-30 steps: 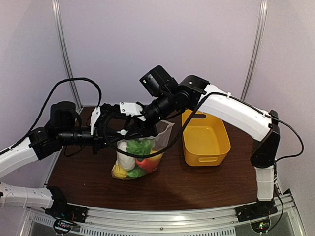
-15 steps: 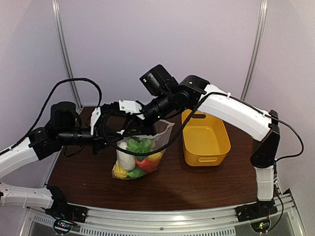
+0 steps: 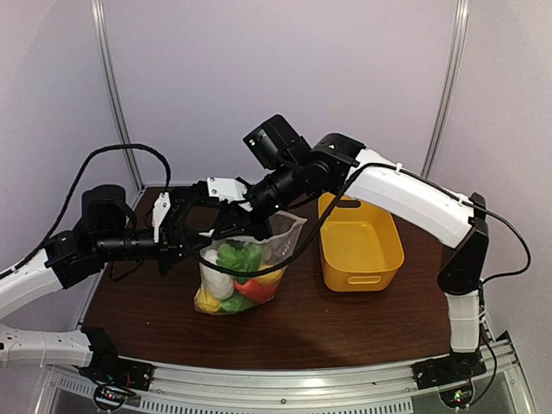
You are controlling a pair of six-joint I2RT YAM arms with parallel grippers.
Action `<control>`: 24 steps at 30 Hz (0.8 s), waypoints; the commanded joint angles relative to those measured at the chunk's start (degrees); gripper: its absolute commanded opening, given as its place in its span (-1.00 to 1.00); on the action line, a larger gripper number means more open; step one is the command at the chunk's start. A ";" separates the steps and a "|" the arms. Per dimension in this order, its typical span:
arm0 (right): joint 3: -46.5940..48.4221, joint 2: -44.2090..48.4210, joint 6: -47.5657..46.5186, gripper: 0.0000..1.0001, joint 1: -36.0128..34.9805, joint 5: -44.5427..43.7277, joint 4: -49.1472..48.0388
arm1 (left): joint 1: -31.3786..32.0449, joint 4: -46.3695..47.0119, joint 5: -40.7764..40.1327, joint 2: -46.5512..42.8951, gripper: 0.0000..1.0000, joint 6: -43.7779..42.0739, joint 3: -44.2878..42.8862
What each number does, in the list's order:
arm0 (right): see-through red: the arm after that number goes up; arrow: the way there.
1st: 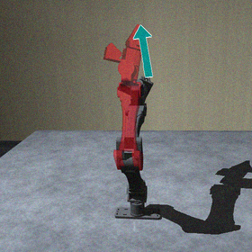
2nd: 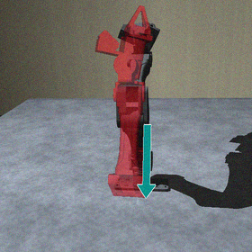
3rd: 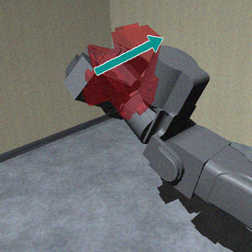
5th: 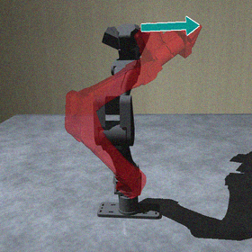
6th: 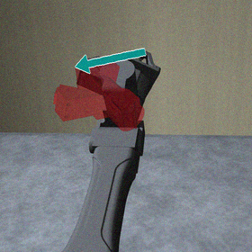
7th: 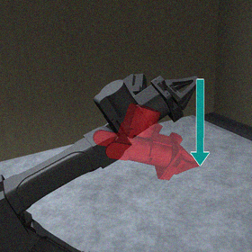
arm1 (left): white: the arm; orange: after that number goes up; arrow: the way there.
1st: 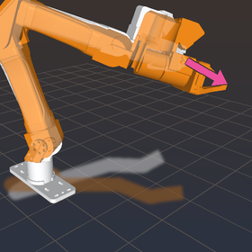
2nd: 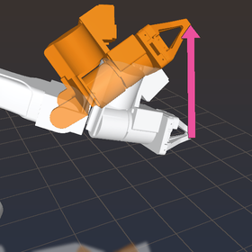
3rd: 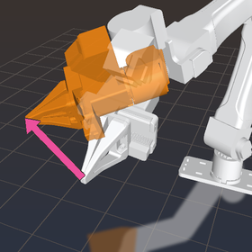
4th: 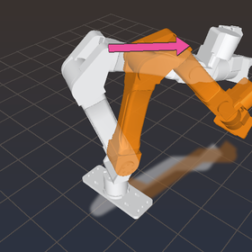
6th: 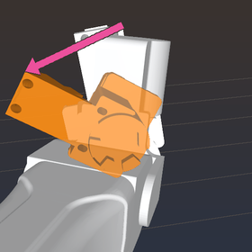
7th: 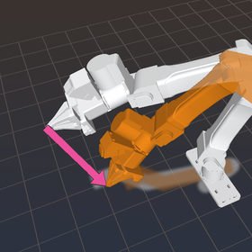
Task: Place the food in the zip-top bag and seal the zipper
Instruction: Zip the zipper on the zipper food storage bag.
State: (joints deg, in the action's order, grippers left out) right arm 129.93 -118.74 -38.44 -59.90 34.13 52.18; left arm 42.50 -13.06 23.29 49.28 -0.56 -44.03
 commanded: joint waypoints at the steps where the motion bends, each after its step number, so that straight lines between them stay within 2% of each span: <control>1: 0.29 -0.79 -1.97 -1.00 3.24 -3.95 4.13 | -0.16 3.60 -5.87 -4.03 -1.00 -0.40 2.05; 8: -1.03 -0.85 -4.58 -1.00 5.04 -5.25 6.86 | -0.20 4.21 -10.52 -6.66 -1.00 -0.40 3.89; 24: -7.29 2.36 -7.12 -1.00 12.55 -5.63 11.01 | -0.23 4.18 -13.76 -7.13 -1.00 -0.45 5.83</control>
State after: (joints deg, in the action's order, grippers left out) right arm 125.43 -118.80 -44.71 -50.78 33.41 58.02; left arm 42.48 -11.66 11.07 43.66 -0.56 -38.50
